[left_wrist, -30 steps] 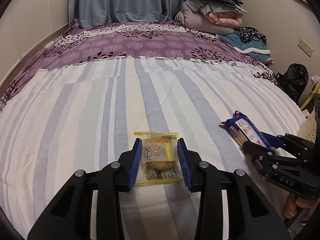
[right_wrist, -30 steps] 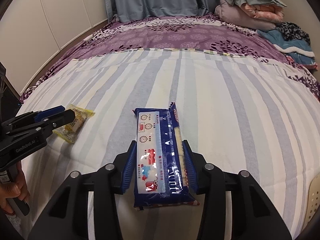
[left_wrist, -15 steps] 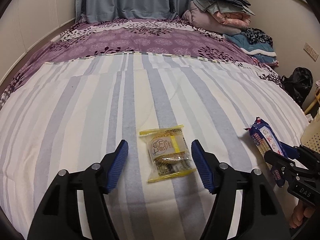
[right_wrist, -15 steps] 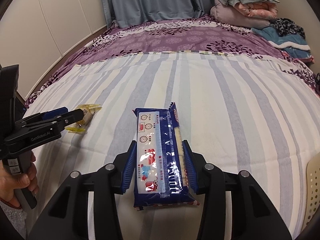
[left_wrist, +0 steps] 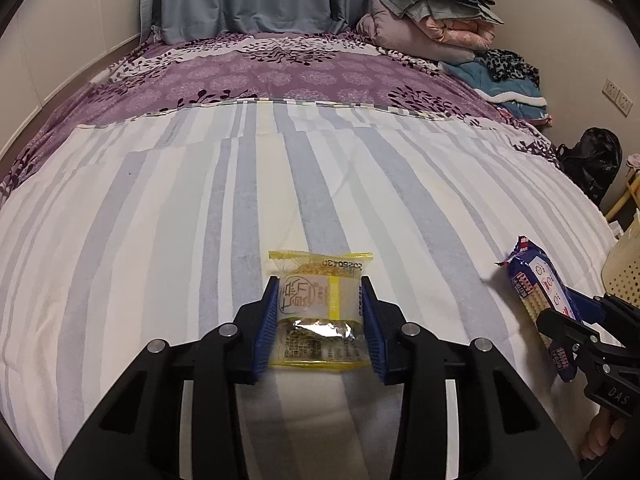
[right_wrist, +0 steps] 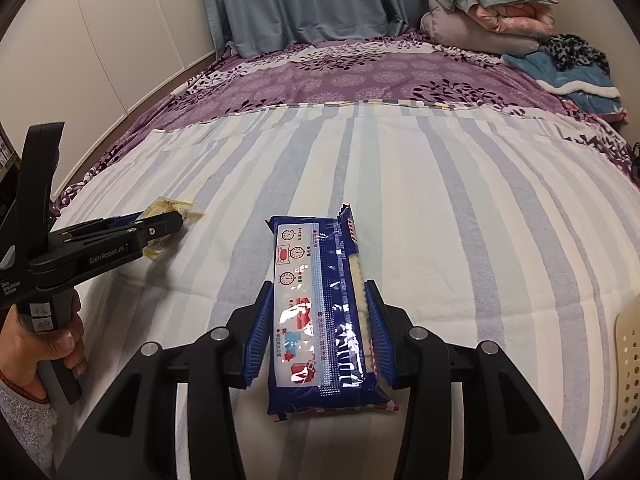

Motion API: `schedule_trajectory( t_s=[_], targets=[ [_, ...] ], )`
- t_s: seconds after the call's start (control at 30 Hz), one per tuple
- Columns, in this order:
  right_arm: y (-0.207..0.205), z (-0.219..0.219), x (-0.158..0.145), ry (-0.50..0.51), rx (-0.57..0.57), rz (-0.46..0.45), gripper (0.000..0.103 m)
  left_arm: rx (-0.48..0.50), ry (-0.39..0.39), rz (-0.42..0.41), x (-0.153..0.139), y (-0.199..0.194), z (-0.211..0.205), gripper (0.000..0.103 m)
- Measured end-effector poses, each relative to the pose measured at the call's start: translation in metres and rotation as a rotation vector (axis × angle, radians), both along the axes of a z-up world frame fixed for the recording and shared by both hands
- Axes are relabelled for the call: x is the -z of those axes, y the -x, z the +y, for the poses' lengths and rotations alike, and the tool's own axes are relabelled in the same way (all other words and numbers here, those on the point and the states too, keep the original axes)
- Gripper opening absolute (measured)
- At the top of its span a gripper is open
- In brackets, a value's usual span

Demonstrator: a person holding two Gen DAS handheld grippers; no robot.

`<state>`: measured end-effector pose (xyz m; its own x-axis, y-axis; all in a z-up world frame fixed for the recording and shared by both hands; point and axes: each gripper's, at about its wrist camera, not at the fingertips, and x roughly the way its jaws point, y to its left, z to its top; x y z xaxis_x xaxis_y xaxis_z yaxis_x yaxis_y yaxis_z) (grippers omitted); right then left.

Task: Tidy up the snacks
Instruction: 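Carry the wafer packet into the basket with the right gripper while the left gripper carries its packet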

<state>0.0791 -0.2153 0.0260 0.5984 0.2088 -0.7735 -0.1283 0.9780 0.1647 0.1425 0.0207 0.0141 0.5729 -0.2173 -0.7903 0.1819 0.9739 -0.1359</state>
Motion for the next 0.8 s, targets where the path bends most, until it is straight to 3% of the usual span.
schedule_trajectory(
  t_s=[0.3, 0.8],
  targets=[
    [0.024, -0.009, -0.025, -0.045, 0.006, -0.053, 0.045, 0.038, 0.066, -0.044, -0.031, 0.04, -0.005, 0.039],
    [0.097, -0.075, -0.085, -0.105, 0.127, -0.198, 0.045, 0.168, 0.077, -0.143, -0.088, 0.1, -0.055, 0.04]
  ],
)
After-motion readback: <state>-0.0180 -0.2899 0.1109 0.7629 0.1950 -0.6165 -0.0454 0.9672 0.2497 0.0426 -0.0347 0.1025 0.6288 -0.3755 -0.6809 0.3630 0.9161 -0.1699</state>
